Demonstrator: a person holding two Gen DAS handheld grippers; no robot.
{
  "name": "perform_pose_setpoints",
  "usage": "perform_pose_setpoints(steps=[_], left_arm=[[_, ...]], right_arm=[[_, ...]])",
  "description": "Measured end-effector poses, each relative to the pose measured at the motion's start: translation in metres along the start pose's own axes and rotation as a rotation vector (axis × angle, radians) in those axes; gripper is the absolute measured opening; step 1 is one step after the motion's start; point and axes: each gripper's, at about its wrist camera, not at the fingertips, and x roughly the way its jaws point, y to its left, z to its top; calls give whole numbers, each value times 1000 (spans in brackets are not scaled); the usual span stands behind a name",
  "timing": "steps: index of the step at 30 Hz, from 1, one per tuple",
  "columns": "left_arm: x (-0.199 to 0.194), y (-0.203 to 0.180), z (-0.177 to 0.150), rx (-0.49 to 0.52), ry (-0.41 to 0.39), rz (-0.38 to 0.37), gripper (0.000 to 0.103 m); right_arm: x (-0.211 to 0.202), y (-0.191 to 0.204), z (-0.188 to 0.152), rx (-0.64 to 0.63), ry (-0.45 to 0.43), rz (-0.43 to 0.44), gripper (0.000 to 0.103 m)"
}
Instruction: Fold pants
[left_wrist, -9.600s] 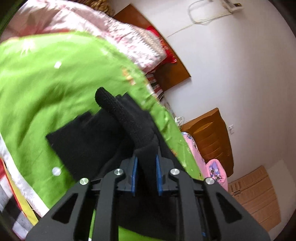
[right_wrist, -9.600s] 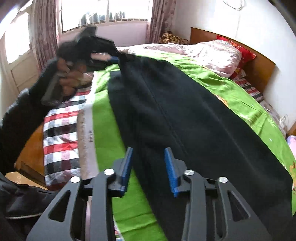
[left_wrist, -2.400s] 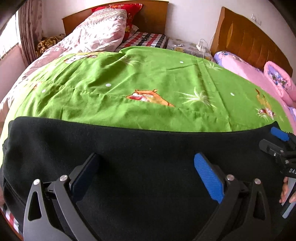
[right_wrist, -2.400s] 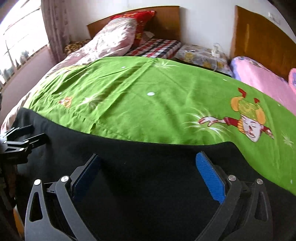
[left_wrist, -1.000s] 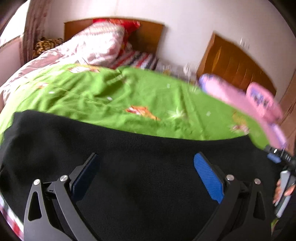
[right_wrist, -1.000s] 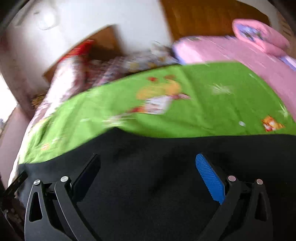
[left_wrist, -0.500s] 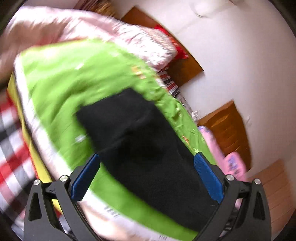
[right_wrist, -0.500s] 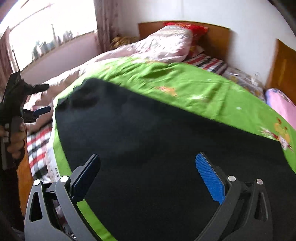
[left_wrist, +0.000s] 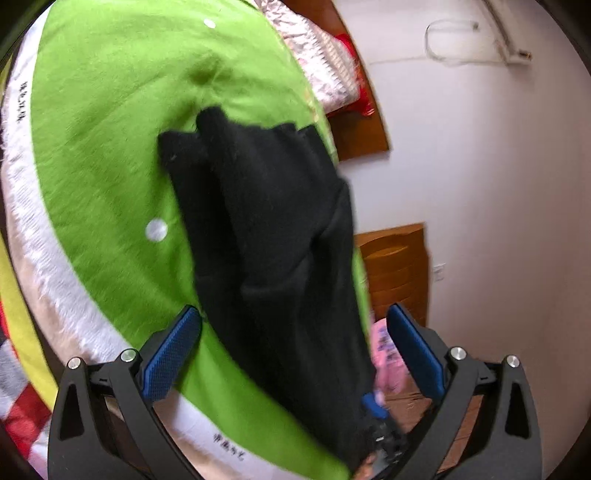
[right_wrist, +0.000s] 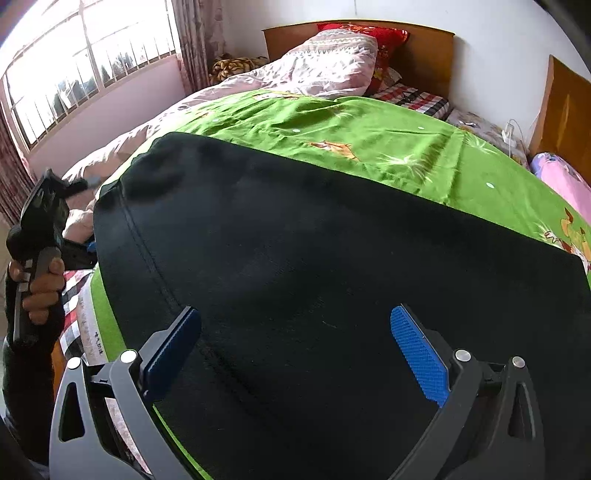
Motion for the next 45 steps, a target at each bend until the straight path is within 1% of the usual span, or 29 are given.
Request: perform_pose_setpoints(steps=[1,3,5,6,7,11,16,17,19,21,24,25,26,27,28,29,30,32,33,34,35,36,38,39,40,42,43,44,45], left_arm=[[-3,0,-3,-1,-8,-20,92],[-6,0,-4,0,-21,-32,85],[-8,2,-7,15,-32,-18,74],[-7,3,-7,14,-38,-5,63],[-11,5,-11,8,-48,9,55],[-18,-1,-18,41,-54,26,55],[-10,-10,-8,77,-59,62,60],[-9,-10,-6,86,-64,55,61],[-5,-5,-5,91,-64,19,68],[8,1,-5,119,-40,23,71],[12,0,-3,136,-41,7,77],[12,-2,-1,128,-39,14,74],[12,-3,0,121,-46,35,67],[10,-5,1,121,-62,70,35],[7,-10,-2,145,-71,97,29],[3,-17,-5,172,-92,105,27],[-2,-26,-11,212,-123,126,26],[-6,-74,-34,383,-206,235,25],[-4,-95,-44,465,-229,282,25],[0,-130,-62,601,-256,341,25],[9,-158,-80,708,-263,371,25],[20,-190,-105,841,-255,398,25],[45,-230,-151,1045,-238,438,25],[53,-238,-168,1105,-223,446,25],[71,-248,-196,1195,-184,454,25],[112,-251,-245,1304,-64,453,26],[127,-247,-261,1333,-13,459,27],[145,-239,-280,1371,47,474,29],[169,-225,-305,1427,132,507,32]], right_arm=[[1,0,-1,-1,3,0,99],[2,0,-1,0,5,2,99],[1,-2,-1,4,4,5,99],[1,-3,-1,6,4,5,99],[1,-3,-1,8,5,6,99],[3,-4,0,15,7,7,99],[3,-3,-2,9,6,4,99],[3,-3,-2,10,6,5,99],[4,-3,-2,10,6,4,99],[4,-3,-2,9,7,2,99],[3,-3,-3,10,7,3,99],[4,-3,-2,11,7,3,99],[4,-3,-3,10,6,3,99],[4,-3,-2,10,6,3,99],[3,-3,-3,11,4,6,99],[3,-3,-3,12,3,9,99],[3,-4,-3,13,1,13,99],[-4,-9,-4,46,-39,42,99],[-12,-14,-4,75,-85,60,99],[-25,-24,-6,123,-151,91,99],[-38,-35,-7,179,-204,118,99],[-51,-48,-10,241,-252,136,99],[-84,-82,-18,385,-374,139,99],[-99,-97,-22,444,-421,125,99],[-120,-118,-29,518,-483,105,99],[-151,-145,-41,608,-574,63,99],[-172,-162,-52,657,-632,24,99],[-182,-170,-58,679,-654,5,99],[-191,-179,-65,699,-668,-14,99]])
